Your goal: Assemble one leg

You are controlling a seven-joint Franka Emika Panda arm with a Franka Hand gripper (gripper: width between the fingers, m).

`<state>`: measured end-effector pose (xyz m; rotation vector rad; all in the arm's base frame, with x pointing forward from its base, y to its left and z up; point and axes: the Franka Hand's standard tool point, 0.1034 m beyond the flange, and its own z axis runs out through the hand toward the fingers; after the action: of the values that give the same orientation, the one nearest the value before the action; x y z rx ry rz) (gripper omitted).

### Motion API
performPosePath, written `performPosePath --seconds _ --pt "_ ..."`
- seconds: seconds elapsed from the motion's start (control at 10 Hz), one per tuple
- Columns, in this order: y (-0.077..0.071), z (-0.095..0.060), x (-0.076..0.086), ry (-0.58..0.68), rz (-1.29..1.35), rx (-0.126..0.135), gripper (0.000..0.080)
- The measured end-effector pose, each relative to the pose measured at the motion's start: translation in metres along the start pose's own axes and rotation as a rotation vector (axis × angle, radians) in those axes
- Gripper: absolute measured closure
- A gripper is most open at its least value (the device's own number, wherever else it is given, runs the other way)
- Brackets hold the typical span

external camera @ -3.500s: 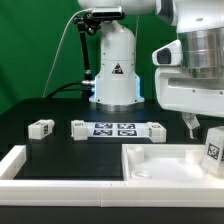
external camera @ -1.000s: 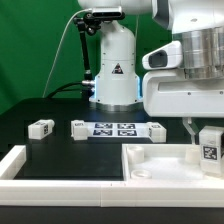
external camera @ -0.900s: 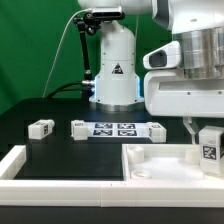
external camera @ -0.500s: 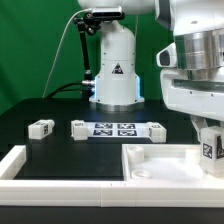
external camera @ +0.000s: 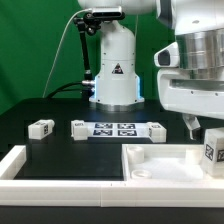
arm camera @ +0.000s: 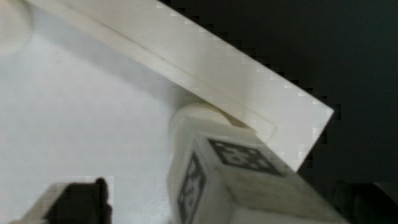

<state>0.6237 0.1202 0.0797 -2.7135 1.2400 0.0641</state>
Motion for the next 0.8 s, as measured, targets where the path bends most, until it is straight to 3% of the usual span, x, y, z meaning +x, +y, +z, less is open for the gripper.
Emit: performPosePath --seconds 0.7,0.8 --pt "0.0012 0.0000 0.0043 0.022 -0.960 -0.049 0.0151" --pt "0.0015 -0.0001 0.0049 0.021 -1.057 -0.051 0.0272"
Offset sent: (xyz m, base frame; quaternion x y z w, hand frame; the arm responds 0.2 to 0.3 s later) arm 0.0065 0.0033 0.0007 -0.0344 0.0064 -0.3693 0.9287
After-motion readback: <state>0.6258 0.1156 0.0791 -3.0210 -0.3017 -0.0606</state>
